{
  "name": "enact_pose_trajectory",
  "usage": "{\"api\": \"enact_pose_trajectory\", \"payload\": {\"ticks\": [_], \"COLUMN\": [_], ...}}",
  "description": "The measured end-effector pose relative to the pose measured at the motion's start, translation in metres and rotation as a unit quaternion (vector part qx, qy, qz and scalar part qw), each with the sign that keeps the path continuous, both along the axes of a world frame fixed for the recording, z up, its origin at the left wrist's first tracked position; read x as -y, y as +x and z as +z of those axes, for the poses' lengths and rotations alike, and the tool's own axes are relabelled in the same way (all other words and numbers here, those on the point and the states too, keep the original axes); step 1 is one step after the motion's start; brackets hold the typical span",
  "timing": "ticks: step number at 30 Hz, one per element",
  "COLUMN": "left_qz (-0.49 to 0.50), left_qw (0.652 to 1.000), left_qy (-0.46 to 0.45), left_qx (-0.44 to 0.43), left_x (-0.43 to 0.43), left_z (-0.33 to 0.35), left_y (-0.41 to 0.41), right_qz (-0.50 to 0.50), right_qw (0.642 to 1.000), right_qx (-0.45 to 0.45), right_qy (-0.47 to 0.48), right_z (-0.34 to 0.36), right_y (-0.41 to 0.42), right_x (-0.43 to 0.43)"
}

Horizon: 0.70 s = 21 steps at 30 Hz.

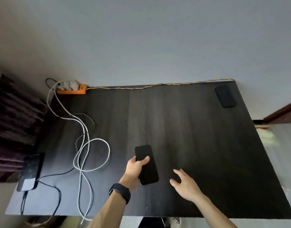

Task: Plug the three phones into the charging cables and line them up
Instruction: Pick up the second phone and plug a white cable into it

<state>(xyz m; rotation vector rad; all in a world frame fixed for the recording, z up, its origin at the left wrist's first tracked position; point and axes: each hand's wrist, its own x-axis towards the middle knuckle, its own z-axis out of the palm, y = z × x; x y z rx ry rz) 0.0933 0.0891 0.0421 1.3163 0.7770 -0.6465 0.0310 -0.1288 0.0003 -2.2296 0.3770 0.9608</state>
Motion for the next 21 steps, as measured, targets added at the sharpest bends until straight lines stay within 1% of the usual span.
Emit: {"api": "enact_pose_trajectory", "payload": {"ticks": [2, 4, 6, 10, 13, 17, 21], "left_qz": [0.044, 0.093, 0.122, 0.188, 0.229, 0.276, 0.264], "left_qw": [0.999, 0.995, 0.992, 0.98, 0.97, 0.958, 0.961], "left_qy": [0.007, 0.023, 0.029, 0.068, 0.076, 0.078, 0.082], "left_qx": [0.007, 0.016, 0.021, 0.011, 0.009, 0.002, -0.01], "left_x": [-0.025, -0.058, -0.08, -0.14, -0.182, -0.237, -0.297], "left_z": [0.009, 0.02, 0.029, 0.039, 0.04, 0.033, 0.023], "left_y": [-0.02, -0.047, -0.066, -0.113, -0.134, -0.143, -0.138], "right_qz": [0.012, 0.046, 0.057, 0.092, 0.121, 0.162, 0.196], "right_qw": [0.999, 0.996, 0.994, 0.988, 0.985, 0.983, 0.979], "right_qx": [0.013, 0.024, 0.017, -0.01, -0.018, 0.001, 0.014], "right_qy": [0.037, 0.072, 0.095, 0.122, 0.12, 0.086, 0.054], "right_z": [0.009, 0.017, 0.021, 0.026, 0.029, 0.026, 0.012], "right_y": [-0.007, -0.017, -0.025, -0.053, -0.064, -0.066, -0.076], "right_x": [-0.021, -0.052, -0.074, -0.122, -0.154, -0.2, -0.267]}}
